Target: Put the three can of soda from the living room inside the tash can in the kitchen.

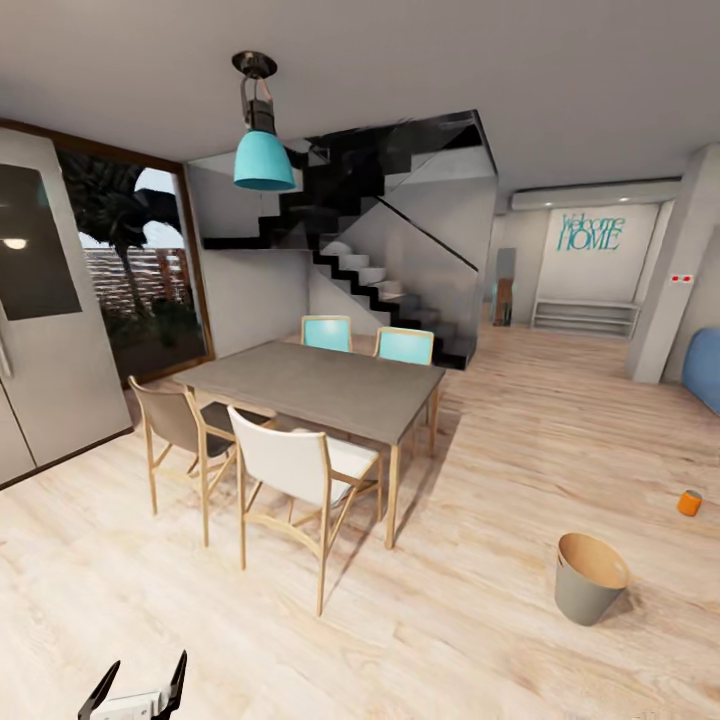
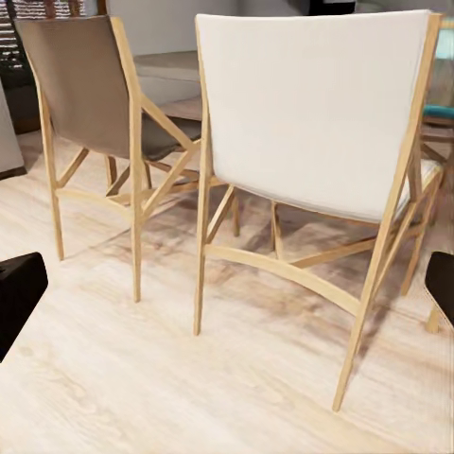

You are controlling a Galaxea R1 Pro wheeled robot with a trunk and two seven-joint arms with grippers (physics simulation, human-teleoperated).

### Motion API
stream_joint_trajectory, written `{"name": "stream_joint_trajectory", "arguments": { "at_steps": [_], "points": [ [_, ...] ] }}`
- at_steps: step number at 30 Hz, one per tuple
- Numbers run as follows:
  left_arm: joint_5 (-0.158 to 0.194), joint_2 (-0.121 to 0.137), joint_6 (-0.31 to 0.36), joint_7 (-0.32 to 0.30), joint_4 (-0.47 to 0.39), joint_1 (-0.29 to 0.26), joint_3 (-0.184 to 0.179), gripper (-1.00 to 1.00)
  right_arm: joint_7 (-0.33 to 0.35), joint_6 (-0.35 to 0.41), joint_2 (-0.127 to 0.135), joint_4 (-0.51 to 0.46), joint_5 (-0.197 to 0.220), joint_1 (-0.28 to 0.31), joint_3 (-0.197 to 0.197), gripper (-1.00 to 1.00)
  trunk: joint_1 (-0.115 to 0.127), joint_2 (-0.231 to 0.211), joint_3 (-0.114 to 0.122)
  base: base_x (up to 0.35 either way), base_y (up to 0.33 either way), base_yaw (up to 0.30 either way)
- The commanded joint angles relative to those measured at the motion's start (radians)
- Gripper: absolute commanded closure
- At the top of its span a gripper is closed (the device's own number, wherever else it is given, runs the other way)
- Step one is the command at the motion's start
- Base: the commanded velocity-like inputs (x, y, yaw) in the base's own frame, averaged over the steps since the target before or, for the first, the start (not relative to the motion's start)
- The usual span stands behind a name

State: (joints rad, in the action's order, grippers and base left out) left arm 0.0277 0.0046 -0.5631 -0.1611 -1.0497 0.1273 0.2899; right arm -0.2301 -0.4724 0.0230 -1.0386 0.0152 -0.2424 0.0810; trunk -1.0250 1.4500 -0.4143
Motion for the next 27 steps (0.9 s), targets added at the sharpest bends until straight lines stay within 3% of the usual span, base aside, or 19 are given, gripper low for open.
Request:
{"name": "stream_joint_trajectory", "arguments": {
  "at_steps": [1,9,27],
  "points": [
    [0.0,0.0,0.0,0.0,0.0,0.0,0.0,-1.0,0.0,0.0,0.0,0.001,0.0,0.0,0.0,-1.0,0.0,0.0,0.0,0.0,0.0,-0.254],
    [0.0,0.0,0.0,0.0,0.0,0.0,0.0,-1.0,-0.001,-0.002,-0.004,0.001,-0.001,0.0,-0.003,-1.0,0.0,0.0,0.0,0.0,0.0,-0.235],
    [0.0,0.0,-0.001,0.0,-0.001,0.0,0.0,-1.0,-0.003,-0.002,-0.01,0.0,0.0,0.0,-0.006,-1.0,0.0,0.0,0.0,0.0,0.0,-0.107]
  ]
}}
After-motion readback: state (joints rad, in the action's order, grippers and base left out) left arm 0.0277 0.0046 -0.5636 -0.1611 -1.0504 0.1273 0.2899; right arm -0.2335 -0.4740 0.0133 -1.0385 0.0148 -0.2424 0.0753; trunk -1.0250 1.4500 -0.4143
